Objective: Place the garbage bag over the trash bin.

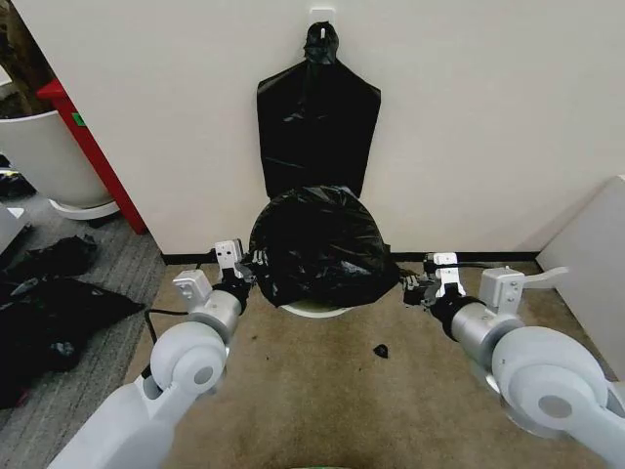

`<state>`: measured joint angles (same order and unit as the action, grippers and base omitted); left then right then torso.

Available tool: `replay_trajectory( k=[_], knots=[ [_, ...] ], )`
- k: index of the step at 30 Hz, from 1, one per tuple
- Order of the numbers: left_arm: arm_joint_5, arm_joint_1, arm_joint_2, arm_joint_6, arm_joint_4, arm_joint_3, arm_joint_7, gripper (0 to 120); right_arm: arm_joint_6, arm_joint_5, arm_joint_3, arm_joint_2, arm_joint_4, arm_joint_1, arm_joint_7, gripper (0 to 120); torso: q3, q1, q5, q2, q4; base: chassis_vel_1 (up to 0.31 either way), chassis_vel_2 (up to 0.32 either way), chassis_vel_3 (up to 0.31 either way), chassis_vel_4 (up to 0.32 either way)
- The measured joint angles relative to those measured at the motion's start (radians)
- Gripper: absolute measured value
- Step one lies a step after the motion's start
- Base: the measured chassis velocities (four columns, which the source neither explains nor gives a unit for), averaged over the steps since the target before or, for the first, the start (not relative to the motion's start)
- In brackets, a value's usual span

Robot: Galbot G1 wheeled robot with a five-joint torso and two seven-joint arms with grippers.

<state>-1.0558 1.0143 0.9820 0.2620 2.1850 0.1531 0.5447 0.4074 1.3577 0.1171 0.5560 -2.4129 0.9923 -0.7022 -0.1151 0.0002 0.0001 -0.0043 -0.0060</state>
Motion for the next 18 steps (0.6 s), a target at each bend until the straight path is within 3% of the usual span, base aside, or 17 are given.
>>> replay_trajectory(
  k=[10,12,15,18],
  knots=[
    [-0.111,-0.027,-0.002,0.02,-0.013,0.004,0.045,0,-0.03,-0.191,0.01,-0.01,0.021,0.059,0.127,0,0.0,0.0,0.0,0.0,-0.0001,0.0,0.0,0.0,0.0],
    [-0.099,-0.027,-0.003,0.02,-0.021,0.002,0.043,0,-0.03,-0.193,0.014,-0.01,0.004,0.063,0.09,1,0.0,0.0,0.0001,0.0,0.0,0.0,0.0,0.0,0.0],
    [-0.06,-0.031,-0.002,0.018,-0.04,-0.006,0.032,0,-0.021,-0.141,0.021,-0.013,-0.042,0.052,-0.024,16,0.0,0.0,-0.0001,0.0,0.0001,0.0,0.0,0.0,0.0],
    [-0.052,-0.037,-0.001,0.018,-0.05,-0.011,0.031,0,-0.01,-0.1,0.029,-0.016,-0.066,0.046,-0.083,22,0.0,0.0,-0.0001,0.0,0.0001,0.0,0.0,0.0,0.0]
  ],
)
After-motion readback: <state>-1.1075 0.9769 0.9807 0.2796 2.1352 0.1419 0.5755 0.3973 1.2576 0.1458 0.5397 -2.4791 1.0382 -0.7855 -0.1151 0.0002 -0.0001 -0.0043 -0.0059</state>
